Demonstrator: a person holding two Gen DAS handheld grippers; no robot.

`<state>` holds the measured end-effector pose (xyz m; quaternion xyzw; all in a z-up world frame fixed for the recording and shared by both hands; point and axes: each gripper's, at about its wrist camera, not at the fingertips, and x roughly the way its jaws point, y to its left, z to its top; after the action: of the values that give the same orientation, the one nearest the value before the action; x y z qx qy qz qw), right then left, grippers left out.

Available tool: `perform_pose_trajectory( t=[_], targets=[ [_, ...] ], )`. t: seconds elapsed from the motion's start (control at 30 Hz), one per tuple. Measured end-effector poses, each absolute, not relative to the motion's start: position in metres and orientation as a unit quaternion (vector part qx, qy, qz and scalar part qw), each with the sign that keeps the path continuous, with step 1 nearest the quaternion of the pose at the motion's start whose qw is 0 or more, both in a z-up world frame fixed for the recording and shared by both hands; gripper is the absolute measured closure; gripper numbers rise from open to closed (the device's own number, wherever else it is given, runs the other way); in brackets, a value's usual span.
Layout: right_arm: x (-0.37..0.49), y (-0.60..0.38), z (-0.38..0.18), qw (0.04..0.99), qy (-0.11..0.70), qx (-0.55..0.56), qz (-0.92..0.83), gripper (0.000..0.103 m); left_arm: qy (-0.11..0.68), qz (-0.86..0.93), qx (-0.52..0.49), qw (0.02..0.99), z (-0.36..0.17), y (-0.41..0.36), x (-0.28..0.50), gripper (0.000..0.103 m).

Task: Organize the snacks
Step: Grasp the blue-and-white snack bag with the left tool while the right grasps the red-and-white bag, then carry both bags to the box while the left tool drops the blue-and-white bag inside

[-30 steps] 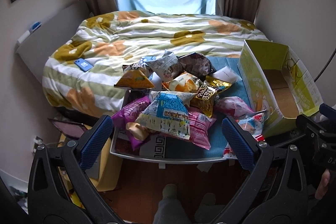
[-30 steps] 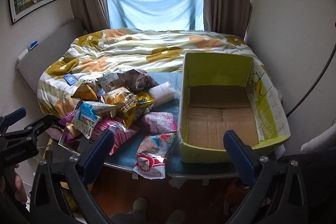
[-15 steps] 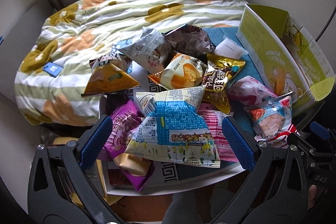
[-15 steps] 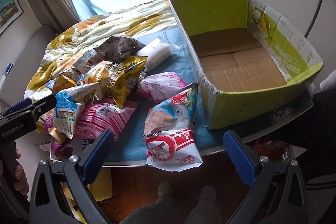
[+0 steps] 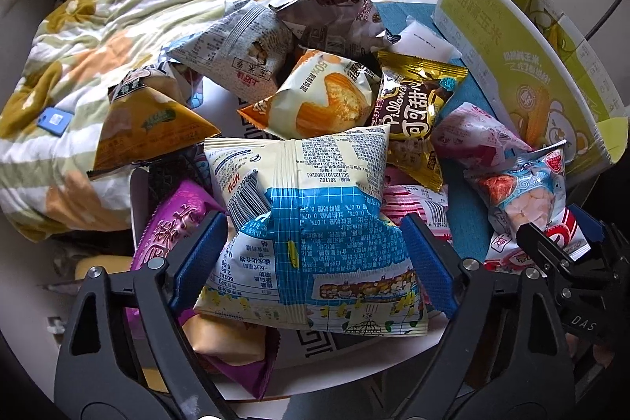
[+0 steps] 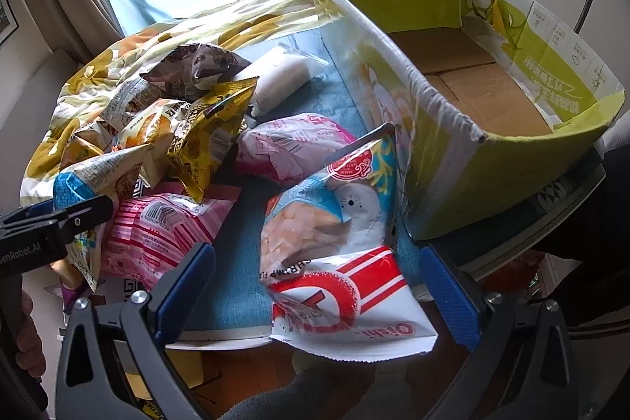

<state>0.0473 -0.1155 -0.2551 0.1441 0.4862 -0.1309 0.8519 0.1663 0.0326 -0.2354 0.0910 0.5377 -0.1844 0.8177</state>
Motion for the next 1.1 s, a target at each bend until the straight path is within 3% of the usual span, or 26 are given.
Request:
perform_pose_trajectory(
  t=[0.17, 0.4, 0.47, 0.7, 1.1],
  targets=[
    [0.052, -0.115, -0.261, 0.85, 0.489, 0.139, -0.14, 0.002, 0.535, -0.194, 0.095, 0.817, -0.235, 0.035, 0.166, 0.03],
    [0.058, -0.118, -0.27, 0.841, 0.504, 0.136, -0.142, 0.029, 0.531, -0.196, 0.098, 0.819, -0.235, 0.035, 0.165, 0.03],
    [0.058, -0.118, -0.271, 0.841, 0.504, 0.137, -0.139, 0.031, 0.529, -0.196, 0.099, 0.82, -0.233, 0.035, 0.165, 0.031],
    [0.058, -0.113, -0.268, 0.845, 0.503, 0.124, -0.131, 0.052, 0.525, -0.201, 0.092, 0.822, -0.227, 0.036, 0.164, 0.038],
    [0.045, -0.109, -0.233, 0.862, 0.475, 0.12, -0.13, 0.055, 0.5, -0.201, 0.079, 0.839, -0.196, 0.039, 0.16, 0.038]
  ],
)
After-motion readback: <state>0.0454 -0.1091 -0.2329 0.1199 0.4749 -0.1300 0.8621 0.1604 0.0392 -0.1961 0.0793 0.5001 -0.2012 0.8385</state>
